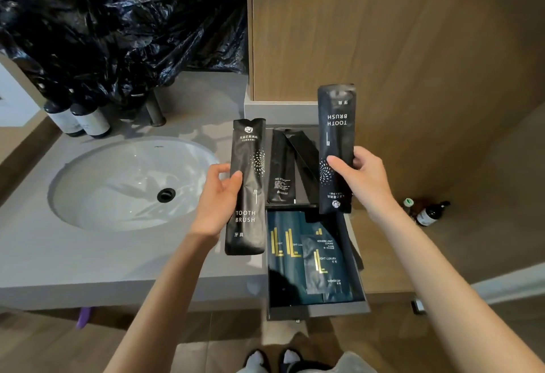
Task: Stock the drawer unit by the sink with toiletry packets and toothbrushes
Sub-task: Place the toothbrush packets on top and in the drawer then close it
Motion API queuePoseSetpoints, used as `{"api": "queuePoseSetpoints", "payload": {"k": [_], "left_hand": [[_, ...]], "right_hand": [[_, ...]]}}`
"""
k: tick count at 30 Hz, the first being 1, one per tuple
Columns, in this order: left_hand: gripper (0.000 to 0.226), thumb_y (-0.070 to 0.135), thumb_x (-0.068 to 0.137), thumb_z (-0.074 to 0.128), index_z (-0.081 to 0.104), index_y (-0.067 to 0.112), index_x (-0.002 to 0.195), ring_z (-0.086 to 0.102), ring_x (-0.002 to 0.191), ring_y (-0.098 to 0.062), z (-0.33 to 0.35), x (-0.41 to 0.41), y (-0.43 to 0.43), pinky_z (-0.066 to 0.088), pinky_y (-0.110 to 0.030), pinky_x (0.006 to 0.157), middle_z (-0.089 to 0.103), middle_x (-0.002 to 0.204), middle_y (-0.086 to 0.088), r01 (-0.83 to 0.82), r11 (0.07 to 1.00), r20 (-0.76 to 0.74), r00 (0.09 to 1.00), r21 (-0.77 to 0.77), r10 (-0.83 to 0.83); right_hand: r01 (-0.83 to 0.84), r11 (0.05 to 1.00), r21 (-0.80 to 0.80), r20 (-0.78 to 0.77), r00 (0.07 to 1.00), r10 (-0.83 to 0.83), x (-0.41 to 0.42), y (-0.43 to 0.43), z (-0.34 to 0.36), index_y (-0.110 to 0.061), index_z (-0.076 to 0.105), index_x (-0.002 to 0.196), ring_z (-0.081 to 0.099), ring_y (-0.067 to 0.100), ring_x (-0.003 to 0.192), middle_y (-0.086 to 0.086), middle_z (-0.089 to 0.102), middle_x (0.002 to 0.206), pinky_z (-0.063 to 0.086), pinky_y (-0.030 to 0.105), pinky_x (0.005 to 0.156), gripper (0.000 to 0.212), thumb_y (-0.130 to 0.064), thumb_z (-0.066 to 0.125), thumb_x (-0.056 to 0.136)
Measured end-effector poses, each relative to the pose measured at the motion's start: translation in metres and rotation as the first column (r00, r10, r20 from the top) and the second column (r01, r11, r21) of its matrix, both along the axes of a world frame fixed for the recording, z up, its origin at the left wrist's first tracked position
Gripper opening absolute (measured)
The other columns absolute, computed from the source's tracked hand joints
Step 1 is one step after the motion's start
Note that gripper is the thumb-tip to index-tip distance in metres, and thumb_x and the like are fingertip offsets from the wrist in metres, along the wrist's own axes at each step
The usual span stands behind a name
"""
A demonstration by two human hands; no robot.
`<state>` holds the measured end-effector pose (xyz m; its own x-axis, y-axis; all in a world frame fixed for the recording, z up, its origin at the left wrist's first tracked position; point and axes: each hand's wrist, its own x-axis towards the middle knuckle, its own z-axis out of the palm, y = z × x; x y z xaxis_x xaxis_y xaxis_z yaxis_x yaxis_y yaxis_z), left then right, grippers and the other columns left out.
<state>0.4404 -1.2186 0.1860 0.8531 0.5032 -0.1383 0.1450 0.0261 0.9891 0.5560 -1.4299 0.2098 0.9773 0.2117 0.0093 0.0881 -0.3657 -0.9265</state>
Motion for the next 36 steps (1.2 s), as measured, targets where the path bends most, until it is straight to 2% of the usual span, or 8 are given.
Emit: {"api": "queuePoseSetpoints", "payload": {"k": [4,7,11,15,21,26,29,36], "left_hand": [[0.045,0.014,0.098,0.047,0.036,0.039,0.133,0.053,0.061,-0.006,0.002,-0.019,-0.016,0.048,-0.021,0.062,0.059,0.069,0.01,0.11,0.993,0.057,0.992,0.037,-0.112],[0.042,0.014,0.099,0.045,0.048,0.042,0.129,0.042,0.06,-0.008,0.004,-0.032,-0.029,0.045,-0.017,0.05,0.039,0.07,0.0,0.189,0.973,0.004,0.982,0.133,-0.191],[0.039,0.007,0.099,0.039,0.068,0.032,0.105,0.054,0.063,0.002,0.002,-0.042,-0.054,0.043,-0.018,0.064,0.063,0.079,0.02,0.224,0.955,-0.052,0.975,0.196,-0.218],[0.046,0.005,0.095,0.038,0.071,0.036,0.087,0.056,0.103,-0.013,-0.001,-0.05,-0.086,0.041,-0.018,0.085,0.063,0.111,0.001,0.249,0.924,-0.133,0.967,0.289,-0.219],[0.033,0.062,0.082,0.042,0.068,0.042,0.087,0.034,0.132,-0.004,0.003,-0.066,-0.142,0.021,-0.034,0.115,0.055,0.115,0.018,0.326,0.919,-0.192,0.938,0.223,-0.287],[0.017,0.067,0.072,0.061,0.067,0.053,0.08,0.038,0.133,-0.009,0.0,-0.075,-0.159,0.025,-0.042,0.115,0.06,0.104,0.031,0.246,0.937,-0.133,0.967,0.249,-0.219],[0.014,0.056,0.07,0.07,0.071,0.049,0.082,0.058,0.115,-0.014,-0.001,-0.078,-0.164,0.044,-0.036,0.102,0.068,0.105,0.012,0.134,0.982,-0.071,0.99,0.135,-0.125],[0.04,0.06,0.066,0.067,0.075,0.026,0.085,0.063,0.103,-0.021,-0.003,-0.075,-0.154,0.051,-0.033,0.087,0.071,0.101,-0.007,0.075,0.996,0.023,0.997,0.053,-0.076]], "right_hand": [[-0.089,0.995,0.049,-0.087,0.992,0.093,-0.024,-0.029,0.008,-0.002,0.064,0.101,0.064,0.04,0.096,0.025,0.066,0.104,0.053,0.047,0.087,0.041,-0.037,0.07,0.081],[-0.153,0.986,0.059,-0.122,0.98,0.159,-0.036,-0.045,0.006,-0.009,0.068,0.1,0.064,0.041,0.098,0.022,0.069,0.102,0.052,0.051,0.089,0.033,-0.035,0.073,0.08],[-0.163,0.977,0.137,-0.188,0.964,0.188,-0.048,-0.065,0.004,-0.017,0.07,0.107,0.071,0.016,0.095,-0.002,0.076,0.099,0.056,0.031,0.085,0.024,-0.021,0.072,0.084],[-0.126,0.964,0.236,-0.212,0.961,0.178,-0.056,-0.083,0.01,-0.017,0.069,0.108,0.073,0.012,0.092,-0.003,0.077,0.099,0.057,0.027,0.078,0.025,-0.017,0.072,0.084],[-0.226,0.93,0.291,-0.169,0.944,0.282,-0.067,-0.095,0.025,-0.013,0.07,0.108,0.073,0.008,0.082,-0.001,0.077,0.094,0.051,0.013,0.058,0.025,-0.015,0.073,0.083],[-0.217,0.878,0.426,-0.237,0.91,0.34,-0.077,-0.087,0.031,-0.014,0.068,0.111,0.074,0.015,0.089,0.002,0.077,0.097,0.055,0.022,0.067,0.027,-0.015,0.071,0.084],[-0.218,0.862,0.458,-0.219,0.912,0.347,-0.082,-0.081,0.032,-0.014,0.067,0.113,0.073,0.017,0.093,0.003,0.076,0.101,0.056,0.022,0.068,0.031,-0.014,0.073,0.083],[-0.223,0.88,0.42,-0.192,0.926,0.326,-0.087,-0.071,0.03,-0.012,0.065,0.113,0.073,0.015,0.091,0.002,0.076,0.102,0.058,0.024,0.069,0.031,-0.015,0.073,0.083]]}}
